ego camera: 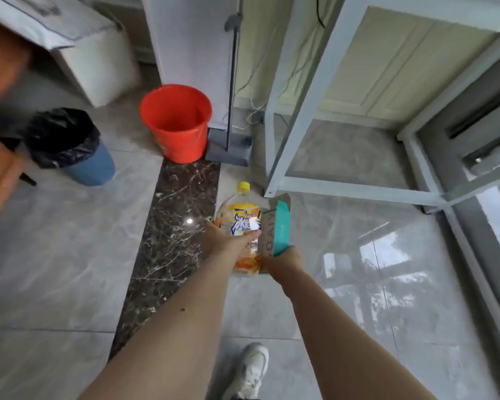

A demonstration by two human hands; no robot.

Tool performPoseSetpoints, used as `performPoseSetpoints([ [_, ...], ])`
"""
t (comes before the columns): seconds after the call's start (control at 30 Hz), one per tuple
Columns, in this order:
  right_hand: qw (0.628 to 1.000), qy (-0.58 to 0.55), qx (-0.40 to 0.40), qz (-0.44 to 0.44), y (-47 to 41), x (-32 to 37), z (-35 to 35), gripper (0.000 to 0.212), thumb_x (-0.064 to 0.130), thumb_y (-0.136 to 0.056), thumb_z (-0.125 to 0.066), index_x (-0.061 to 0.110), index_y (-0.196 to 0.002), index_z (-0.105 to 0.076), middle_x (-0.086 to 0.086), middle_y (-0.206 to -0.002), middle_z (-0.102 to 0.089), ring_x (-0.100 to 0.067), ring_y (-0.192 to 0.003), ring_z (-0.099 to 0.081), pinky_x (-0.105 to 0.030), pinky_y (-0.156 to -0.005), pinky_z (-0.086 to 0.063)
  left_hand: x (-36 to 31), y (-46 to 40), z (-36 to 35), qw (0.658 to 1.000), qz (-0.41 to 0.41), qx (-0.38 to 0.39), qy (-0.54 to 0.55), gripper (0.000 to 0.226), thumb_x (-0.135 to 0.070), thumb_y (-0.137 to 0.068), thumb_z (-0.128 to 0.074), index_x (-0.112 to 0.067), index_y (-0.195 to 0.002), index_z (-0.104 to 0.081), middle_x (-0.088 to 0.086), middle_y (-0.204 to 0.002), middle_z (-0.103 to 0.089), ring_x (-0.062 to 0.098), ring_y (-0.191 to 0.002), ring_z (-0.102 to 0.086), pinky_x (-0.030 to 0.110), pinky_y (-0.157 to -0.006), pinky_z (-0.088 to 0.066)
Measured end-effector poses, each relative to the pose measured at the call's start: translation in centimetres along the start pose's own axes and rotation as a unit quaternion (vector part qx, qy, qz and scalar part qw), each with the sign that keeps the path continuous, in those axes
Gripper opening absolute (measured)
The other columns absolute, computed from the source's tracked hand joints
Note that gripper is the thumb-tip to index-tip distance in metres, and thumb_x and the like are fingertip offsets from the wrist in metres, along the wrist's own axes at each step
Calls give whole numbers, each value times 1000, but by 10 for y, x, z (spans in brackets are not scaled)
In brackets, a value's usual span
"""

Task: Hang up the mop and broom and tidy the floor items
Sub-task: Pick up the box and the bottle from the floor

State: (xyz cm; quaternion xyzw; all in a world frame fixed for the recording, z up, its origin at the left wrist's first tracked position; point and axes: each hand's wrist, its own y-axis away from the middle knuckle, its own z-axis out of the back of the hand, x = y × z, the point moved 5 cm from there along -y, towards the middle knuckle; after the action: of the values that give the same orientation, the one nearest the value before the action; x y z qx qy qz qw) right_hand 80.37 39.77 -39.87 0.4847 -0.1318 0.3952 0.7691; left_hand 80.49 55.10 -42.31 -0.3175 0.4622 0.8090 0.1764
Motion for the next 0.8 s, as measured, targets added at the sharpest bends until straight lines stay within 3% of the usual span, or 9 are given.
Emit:
performPoseSetpoints([
  [0.1, 999, 27, 32, 25, -30, 48, -27, 50, 26, -79, -71, 3, -117, -49, -10, -98, -59, -24, -91, -61, -33, -82, -53, -25, -41, 22, 999, 11, -36, 23, 109, -48, -45, -90, -11, -134, -38, 11, -137, -49, 31, -124, -52, 41, -102, -46],
  [0.2, 994, 71, 74, 40, -59, 98, -52, 53, 26, -77, -74, 5, -118, -46, -12, -109, -60, -23, -96, -61, -33, -82, -55, -48, -81, 43, 997, 20, -63, 47, 114, -52, -45, -89, -13, -138, -35, 11, -139, -45, 31, -128, -49, 46, -104, -45],
  [0.3, 987, 99, 118, 46, -80, 135, -75, 57, 26, -78, -74, 9, -122, -43, -9, -112, -58, -19, -93, -59, -27, -63, -55, -64, -110, 57, 993, 21, -84, 78, 113, -52, -47, -88, -14, -138, -34, 9, -140, -45, 30, -128, -49, 44, -104, -44],
  [0.43, 978, 137, 141, 68, -100, 182, -109, 66, 29, -75, -78, 9, -124, -39, -9, -116, -57, -20, -98, -61, -28, -68, -56, -80, -144, 85, 986, 45, -111, 114, 109, -50, -50, -87, -14, -137, -33, 9, -137, -46, 29, -125, -51, 41, -96, -46],
  [0.53, 970, 163, 161, 79, -104, 210, -141, 66, 32, -75, -77, 10, -125, -39, -6, -109, -56, -12, -80, -56, -19, -48, -43, -85, -166, 113, 984, 62, -120, 114, 116, -54, -51, -85, -12, -143, -27, 10, -142, -42, 31, -129, -48, 44, -102, -46],
  [0.6, 964, 180, 169, 95, -107, 228, -166, 68, 32, -74, -78, 10, -126, -41, -6, -108, -58, -9, -71, -53, -18, -45, -39, -87, -182, 135, 981, 66, -135, 119, 114, -55, -52, -84, -13, -142, -28, 11, -141, -42, 31, -128, -49, 43, -100, -48],
  [0.67, 959, 188, 176, 119, -109, 247, -193, 71, 33, -72, -80, 7, -127, -42, -8, -110, -61, -14, -80, -59, -22, -50, -47, -89, -199, 157, 978, 74, -150, 122, 110, -55, -52, -84, -14, -139, -30, 12, -138, -43, 31, -124, -51, 42, -96, -49],
  [0.73, 954, 202, 182, 131, -110, 266, -223, 74, 33, -71, -80, 5, -128, -42, -10, -115, -61, -22, -97, -63, -35, -72, -59, -89, -220, 182, 975, 81, -157, 132, 109, -57, -52, -84, -14, -138, -31, 12, -136, -45, 31, -122, -52, 41, -93, -49],
  [0.8, 948, 219, 183, 138, -109, 286, -252, 77, 31, -71, -79, 4, -129, -37, -11, -119, -58, -26, -106, -62, -43, -88, -57, -89, -241, 207, 971, 86, -164, 150, 108, -56, -51, -85, -14, -136, -33, 11, -134, -47, 31, -120, -54, 41, -92, -50],
])
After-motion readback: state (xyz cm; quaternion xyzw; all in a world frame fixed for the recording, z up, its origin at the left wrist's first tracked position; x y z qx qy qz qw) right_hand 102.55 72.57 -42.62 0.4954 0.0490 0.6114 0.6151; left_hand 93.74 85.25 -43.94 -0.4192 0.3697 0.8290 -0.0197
